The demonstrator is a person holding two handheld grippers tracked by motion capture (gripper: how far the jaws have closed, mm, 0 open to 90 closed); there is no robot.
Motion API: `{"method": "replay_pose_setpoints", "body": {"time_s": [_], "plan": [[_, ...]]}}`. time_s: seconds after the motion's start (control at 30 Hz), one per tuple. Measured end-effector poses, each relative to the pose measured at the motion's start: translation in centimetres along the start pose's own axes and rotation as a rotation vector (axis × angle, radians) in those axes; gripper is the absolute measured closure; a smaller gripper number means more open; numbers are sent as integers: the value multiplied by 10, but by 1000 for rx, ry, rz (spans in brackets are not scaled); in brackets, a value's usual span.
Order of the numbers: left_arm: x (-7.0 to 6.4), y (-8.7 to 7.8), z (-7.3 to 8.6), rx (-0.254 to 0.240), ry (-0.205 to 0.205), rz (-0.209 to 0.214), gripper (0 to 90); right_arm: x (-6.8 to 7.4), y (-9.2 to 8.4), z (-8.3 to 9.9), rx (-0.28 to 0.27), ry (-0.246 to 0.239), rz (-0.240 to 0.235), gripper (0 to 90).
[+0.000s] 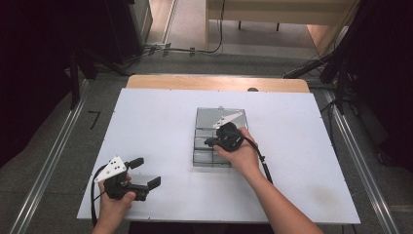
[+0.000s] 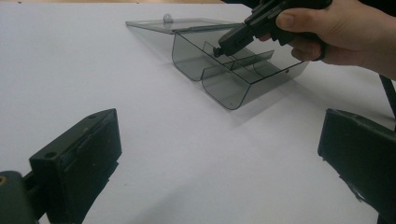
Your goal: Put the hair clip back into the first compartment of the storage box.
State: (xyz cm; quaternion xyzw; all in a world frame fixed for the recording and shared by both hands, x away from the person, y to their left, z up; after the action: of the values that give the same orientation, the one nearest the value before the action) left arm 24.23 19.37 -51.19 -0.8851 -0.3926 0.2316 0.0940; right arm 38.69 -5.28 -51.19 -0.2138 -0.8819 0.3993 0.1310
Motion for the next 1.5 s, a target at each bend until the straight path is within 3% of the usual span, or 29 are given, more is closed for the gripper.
{"method": "replay_pose_setpoints", "body": {"time_s": [0.23,0.4,0.7,0.97,1.5], "plan": [[1,0,0,0,0,-1,0,-2,-1,3,1,11,4,867],[1,0,0,2,-1,-2,0,0,-5,3,-35,14,-36,736],[0,2,1,5,1,3,0,-2,-22,2,-140,20,-39,413],[-2,3,1,8,4,3,0,-4,-37,2,-200,21,-77,285],[-1,3,1,6,3,5,0,-12,-52,2,-253,29,-63,60]]}}
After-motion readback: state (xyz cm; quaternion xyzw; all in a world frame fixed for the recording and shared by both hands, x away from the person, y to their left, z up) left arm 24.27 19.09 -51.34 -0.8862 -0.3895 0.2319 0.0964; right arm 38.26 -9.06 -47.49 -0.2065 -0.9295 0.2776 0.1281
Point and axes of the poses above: each handheld gripper's, and its own axes: y roughly forward along the jaws, z roughly out of its underside, x roughly to its left, the point moved 6 cm from there along y, roughly forward along the jaws, and after that the axes turned 6 degrees about -y, right-handed, at the moved point
